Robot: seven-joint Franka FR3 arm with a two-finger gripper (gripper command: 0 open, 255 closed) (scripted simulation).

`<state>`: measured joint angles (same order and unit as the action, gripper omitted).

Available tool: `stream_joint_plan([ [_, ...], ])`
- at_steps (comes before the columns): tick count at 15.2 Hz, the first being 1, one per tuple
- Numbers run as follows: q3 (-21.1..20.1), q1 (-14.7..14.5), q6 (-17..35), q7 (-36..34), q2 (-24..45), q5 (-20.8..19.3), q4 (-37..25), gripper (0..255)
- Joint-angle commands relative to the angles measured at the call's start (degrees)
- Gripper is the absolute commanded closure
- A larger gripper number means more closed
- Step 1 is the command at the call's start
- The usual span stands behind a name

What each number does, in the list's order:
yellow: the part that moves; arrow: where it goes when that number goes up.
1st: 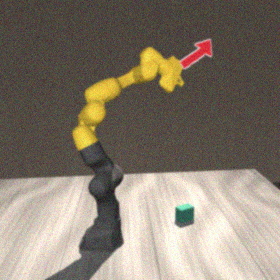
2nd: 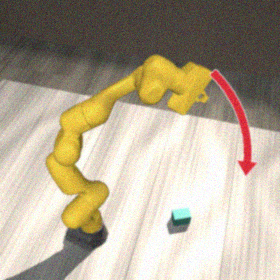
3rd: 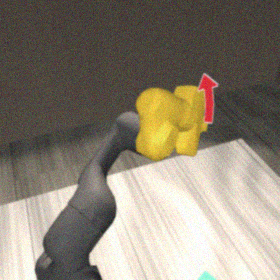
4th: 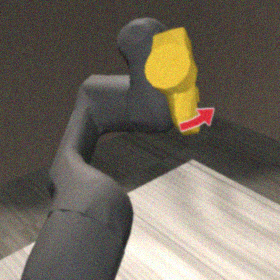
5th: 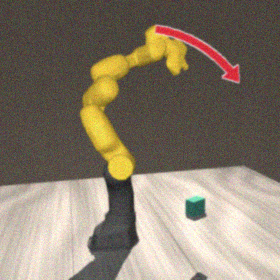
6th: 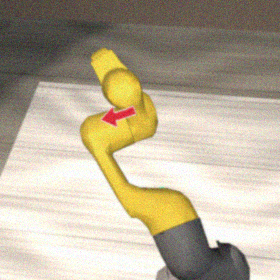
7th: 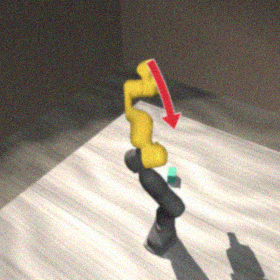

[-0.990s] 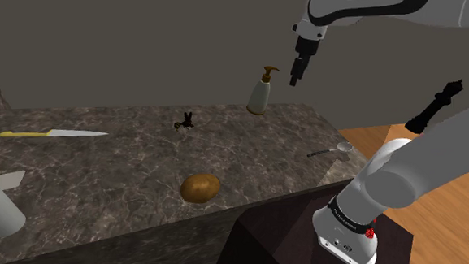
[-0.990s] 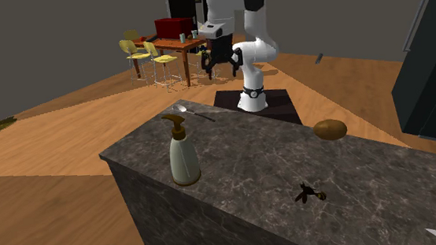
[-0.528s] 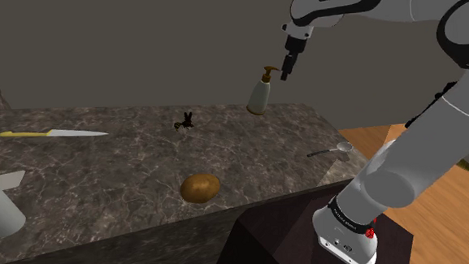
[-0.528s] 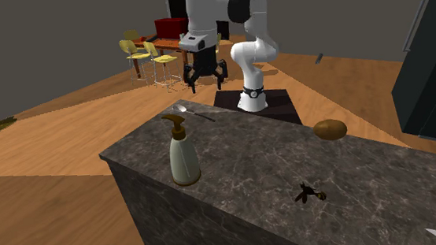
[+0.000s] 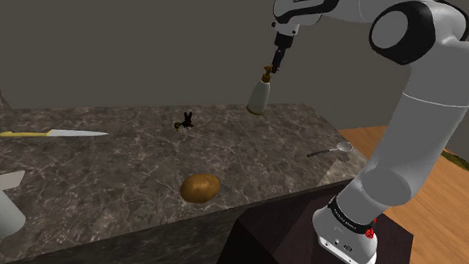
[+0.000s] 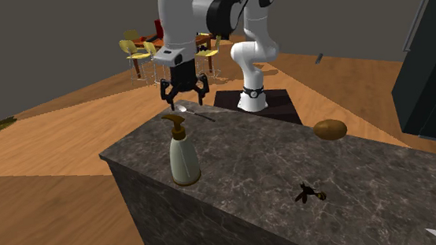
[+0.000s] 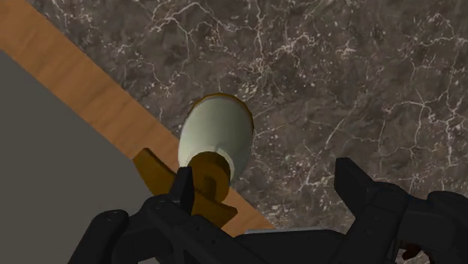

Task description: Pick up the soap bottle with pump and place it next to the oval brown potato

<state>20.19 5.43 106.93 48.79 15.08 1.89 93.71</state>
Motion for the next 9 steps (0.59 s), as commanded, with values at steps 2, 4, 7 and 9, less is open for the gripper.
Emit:
stream_joint_plan([
  [2, -0.5, 2.0, -1.7, 3.3, 7.4, 2.6, -9.5, 0],
  [4, -0.8, 3.1, -2.7, 4.6, 10.8, 3.6, -14.1, 0],
  [7, -0.9, 3.1, -0.5, 4.6, 11.0, 3.7, -12.1, 0],
  [9, -1.0, 3.0, 0.9, 4.7, 11.2, 3.7, -10.9, 0],
])
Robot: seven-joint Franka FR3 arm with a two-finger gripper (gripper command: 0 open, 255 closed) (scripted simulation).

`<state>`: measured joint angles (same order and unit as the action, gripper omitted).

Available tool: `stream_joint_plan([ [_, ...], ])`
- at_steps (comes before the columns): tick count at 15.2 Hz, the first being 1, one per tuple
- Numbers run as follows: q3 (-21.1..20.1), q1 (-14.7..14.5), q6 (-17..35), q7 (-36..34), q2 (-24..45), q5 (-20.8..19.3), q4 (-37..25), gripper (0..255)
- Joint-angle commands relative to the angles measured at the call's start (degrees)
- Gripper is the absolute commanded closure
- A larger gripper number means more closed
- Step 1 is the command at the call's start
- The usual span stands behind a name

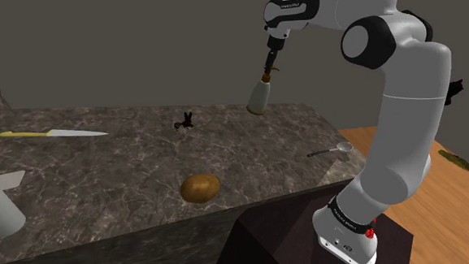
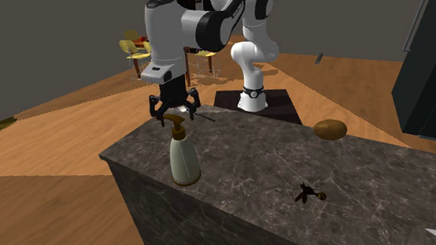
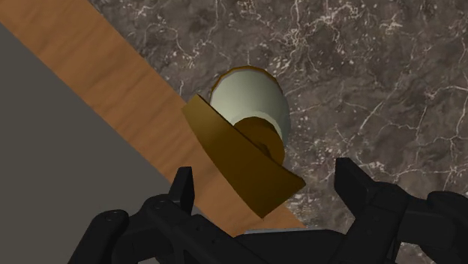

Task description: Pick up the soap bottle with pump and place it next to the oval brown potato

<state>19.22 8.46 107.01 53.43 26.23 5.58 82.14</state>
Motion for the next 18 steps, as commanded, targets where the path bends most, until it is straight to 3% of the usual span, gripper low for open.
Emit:
stream_joint_plan([
  [1, 0.0, 0.0, 1.5, 0.1, 0.2, 0.1, 1.3, 0],
  [10, -0.1, 0.0, 2.6, 0.2, 0.4, 0.2, 2.2, 0],
  [11, -0.1, 0.0, 2.6, 0.2, 0.4, 0.2, 2.2, 255],
  [18, -0.1, 0.0, 2.6, 0.2, 0.5, 0.2, 2.1, 255],
])
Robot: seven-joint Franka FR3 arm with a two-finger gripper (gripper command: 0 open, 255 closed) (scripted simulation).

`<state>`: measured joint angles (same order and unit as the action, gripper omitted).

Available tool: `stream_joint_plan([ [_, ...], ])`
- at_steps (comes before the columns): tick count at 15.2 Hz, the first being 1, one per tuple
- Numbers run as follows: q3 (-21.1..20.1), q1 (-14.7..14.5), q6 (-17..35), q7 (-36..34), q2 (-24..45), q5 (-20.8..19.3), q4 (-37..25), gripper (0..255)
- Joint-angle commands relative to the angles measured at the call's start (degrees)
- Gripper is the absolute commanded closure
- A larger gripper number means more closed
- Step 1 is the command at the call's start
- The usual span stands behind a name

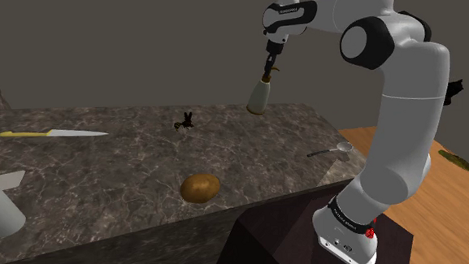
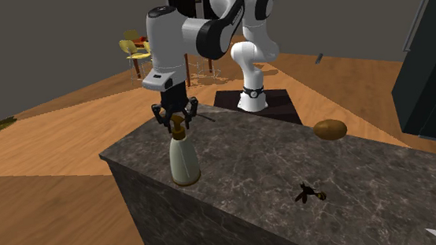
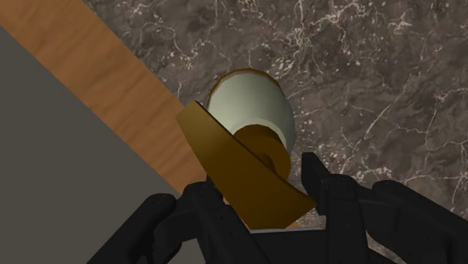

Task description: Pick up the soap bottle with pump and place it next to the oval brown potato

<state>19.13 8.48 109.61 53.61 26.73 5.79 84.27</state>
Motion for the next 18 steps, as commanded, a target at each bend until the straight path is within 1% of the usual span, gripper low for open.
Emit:
stream_joint_plan([
  [1, 0.0, 0.0, 0.0, 0.0, 0.0, 0.0, 0.0, 255],
  [2, 0.0, 0.0, 0.0, 0.0, -0.1, 0.0, 0.0, 255],
  [8, 0.2, 0.1, -4.2, -0.1, -0.7, -0.3, -3.6, 255],
  [18, 0.4, 0.8, -12.0, 0.0, -0.7, -0.3, -11.4, 255],
])
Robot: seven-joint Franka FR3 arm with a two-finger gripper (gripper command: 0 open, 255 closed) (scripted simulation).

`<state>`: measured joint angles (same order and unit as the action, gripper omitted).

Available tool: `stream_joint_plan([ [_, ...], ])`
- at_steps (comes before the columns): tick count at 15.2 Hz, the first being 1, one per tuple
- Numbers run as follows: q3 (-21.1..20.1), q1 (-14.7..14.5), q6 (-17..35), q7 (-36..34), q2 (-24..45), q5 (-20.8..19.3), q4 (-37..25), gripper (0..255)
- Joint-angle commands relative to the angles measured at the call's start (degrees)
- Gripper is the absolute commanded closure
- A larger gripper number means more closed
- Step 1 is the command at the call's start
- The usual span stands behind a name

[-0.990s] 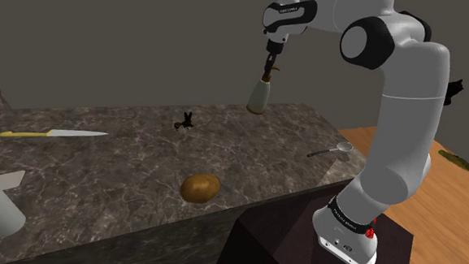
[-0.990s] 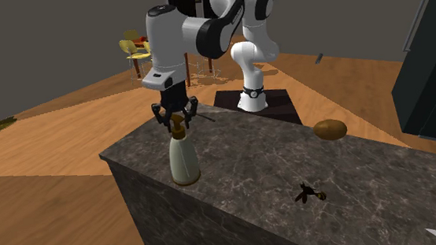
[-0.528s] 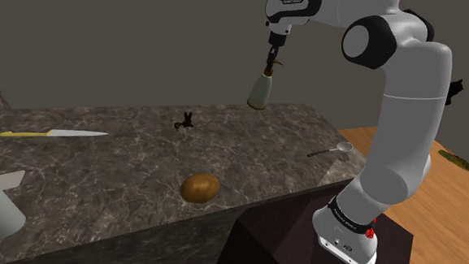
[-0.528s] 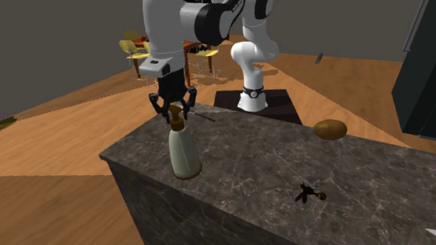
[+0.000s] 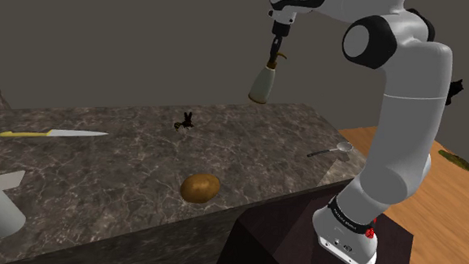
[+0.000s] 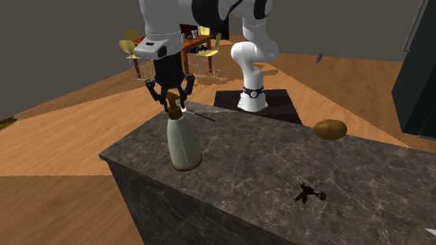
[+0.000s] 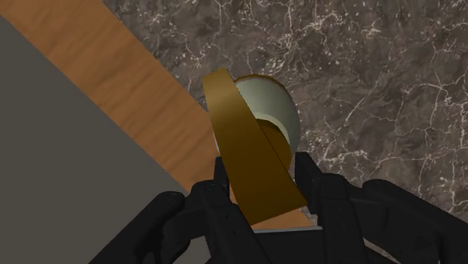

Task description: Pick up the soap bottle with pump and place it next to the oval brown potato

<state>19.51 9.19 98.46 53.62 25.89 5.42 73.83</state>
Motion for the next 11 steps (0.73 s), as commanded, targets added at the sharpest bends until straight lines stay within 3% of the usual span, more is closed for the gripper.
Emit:
stream_joint_plan([
  [1, 0.0, 0.1, -1.7, 0.0, 0.2, 0.1, -1.9, 255],
  [11, 0.0, 1.6, -10.8, 0.2, 2.7, 0.8, -13.5, 255],
])
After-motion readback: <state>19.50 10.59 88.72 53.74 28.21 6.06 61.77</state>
